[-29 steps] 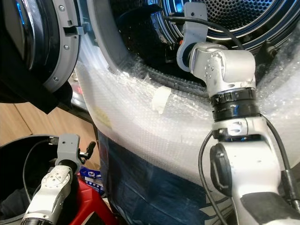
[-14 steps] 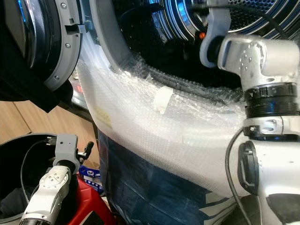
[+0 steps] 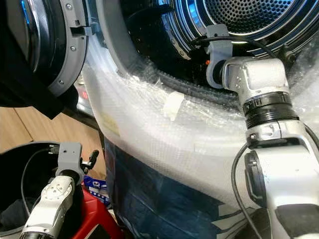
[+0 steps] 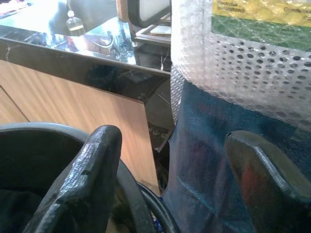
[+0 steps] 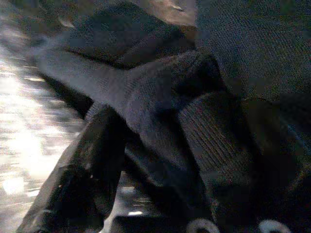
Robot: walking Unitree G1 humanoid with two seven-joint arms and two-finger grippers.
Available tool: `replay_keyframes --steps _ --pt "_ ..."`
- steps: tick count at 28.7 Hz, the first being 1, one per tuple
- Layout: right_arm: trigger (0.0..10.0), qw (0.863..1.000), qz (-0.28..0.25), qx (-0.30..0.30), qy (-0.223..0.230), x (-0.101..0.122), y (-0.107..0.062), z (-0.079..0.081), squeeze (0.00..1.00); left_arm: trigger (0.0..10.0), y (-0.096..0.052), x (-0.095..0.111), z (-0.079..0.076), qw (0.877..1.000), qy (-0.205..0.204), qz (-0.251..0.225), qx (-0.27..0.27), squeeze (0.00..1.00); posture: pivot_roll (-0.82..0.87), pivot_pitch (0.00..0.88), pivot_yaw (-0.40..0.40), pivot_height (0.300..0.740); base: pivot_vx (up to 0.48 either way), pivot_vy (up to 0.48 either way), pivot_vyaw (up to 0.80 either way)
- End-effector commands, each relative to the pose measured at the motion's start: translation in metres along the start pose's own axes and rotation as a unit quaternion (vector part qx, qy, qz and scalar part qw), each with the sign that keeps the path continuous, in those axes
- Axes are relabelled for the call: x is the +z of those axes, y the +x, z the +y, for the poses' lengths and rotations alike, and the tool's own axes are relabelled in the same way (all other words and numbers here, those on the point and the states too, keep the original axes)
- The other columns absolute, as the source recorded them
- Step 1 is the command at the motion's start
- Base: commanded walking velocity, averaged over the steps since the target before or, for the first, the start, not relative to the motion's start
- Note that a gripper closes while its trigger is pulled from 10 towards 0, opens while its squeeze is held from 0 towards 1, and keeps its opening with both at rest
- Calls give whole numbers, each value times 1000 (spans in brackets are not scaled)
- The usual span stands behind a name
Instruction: Clothes washing
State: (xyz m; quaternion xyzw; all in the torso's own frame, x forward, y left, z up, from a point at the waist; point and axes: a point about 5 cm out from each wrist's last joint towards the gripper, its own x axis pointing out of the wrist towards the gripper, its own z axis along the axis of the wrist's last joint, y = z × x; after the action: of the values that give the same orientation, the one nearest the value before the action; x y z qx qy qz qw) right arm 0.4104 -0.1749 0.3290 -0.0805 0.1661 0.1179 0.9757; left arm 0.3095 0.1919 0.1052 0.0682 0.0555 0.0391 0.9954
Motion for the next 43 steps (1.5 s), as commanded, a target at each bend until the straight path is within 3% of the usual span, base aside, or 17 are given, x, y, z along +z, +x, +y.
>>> replay_keyframes --steps 1,8,12,19,28,30,35,37,39,43 --pt "10000 999 15 -34 -4 -6 2 -8 0 10000 0 6 -1 1000 -3 -6 -6 0 -1 0 -64 740 0 0 0" --pt "10000 998 15 -59 6 -10 6 -10 0 10000 1 6 0 1000 -3 -7 -5 0 1 0 -64 740 0 0 0" --pt "10000 993 -9 -116 23 -8 8 -17 0 10000 0 7 -1 1000 -4 -7 -4 0 8 0 -67 740 0 0 0" --pt "10000 979 -53 -188 58 -3 5 -29 0 10000 0 7 0 1000 -4 -7 1 0 13 0 -73 740 0 0 0" --pt "10000 958 -82 -259 97 -11 4 -44 0 10000 0 7 0 1000 -4 -8 2 0 17 0 -74 740 0 0 0" --pt "10000 958 -95 -240 128 -12 6 -39 0 10000 1 8 0 1000 -4 -9 3 0 18 0 -74 740 0 0 0" --pt "10000 967 -115 -163 156 -5 13 -20 0 10000 1 8 0 1000 -4 -9 2 0 16 0 -73 740 0 0 0" --pt "10000 967 -116 -164 156 -5 14 -20 0 10000 1 8 0 1000 -4 -9 2 0 16 0 -73 740 0 0 0" --pt "10000 968 -142 -100 182 7 14 -7 0 10000 1 8 -1 1000 -5 -10 0 0 5 0 -68 740 0 0 0" --pt "10000 967 -181 49 171 33 9 22 0 10000 0 7 -2 1000 -4 -8 -4 0 -2 0 -62 740 0 0 0"
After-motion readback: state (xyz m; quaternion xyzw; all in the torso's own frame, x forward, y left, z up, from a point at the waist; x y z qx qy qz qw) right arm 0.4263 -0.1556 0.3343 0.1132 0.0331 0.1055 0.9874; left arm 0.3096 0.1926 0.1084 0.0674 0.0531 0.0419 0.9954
